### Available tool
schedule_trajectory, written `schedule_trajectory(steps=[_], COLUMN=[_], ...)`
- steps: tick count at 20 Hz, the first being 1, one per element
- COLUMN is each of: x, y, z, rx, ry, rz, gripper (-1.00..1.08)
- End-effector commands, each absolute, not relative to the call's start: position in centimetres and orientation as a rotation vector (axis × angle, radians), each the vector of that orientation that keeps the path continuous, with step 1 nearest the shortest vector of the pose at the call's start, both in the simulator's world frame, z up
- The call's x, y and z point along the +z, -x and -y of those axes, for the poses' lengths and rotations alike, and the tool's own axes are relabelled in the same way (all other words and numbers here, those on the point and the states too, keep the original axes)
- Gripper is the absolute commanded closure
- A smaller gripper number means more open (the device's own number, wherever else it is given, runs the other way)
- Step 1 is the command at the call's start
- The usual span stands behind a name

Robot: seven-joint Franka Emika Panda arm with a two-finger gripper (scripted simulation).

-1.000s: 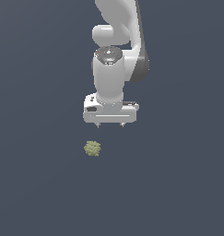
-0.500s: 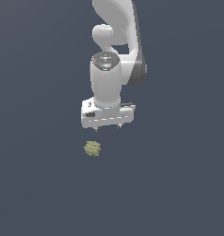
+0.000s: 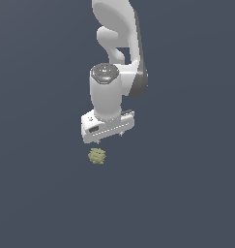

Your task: Pick up the object and move it to a goal position.

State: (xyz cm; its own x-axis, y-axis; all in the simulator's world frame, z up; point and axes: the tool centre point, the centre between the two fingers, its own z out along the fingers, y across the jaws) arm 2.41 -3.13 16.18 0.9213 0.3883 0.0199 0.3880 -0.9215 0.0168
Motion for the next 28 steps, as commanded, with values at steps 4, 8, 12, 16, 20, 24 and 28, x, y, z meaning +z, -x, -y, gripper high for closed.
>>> schedule_trajectory(steps=[4, 8, 12, 16, 20, 24, 28], x=[15.2, 14.4, 13.7, 12.9, 12.2, 11.4, 10.7], y=[-2.8, -3.1, -3.4, -3.6, -3.8, -4.0, -4.2], z=[4.1, 4.8, 5.5, 6.2, 6.9, 7.6, 8.3], rx=[0.025, 0.018, 0.012, 0.007, 0.003, 0.0, -0.001], ry=[-3.014, -2.967, -2.915, -2.856, -2.79, -2.719, -2.644], rz=[-0.833, -0.983, -1.131, -1.276, -1.418, -1.556, -1.684], gripper=[-0.92, -0.92, -0.92, -0.92, -0.92, -0.92, -0.92])
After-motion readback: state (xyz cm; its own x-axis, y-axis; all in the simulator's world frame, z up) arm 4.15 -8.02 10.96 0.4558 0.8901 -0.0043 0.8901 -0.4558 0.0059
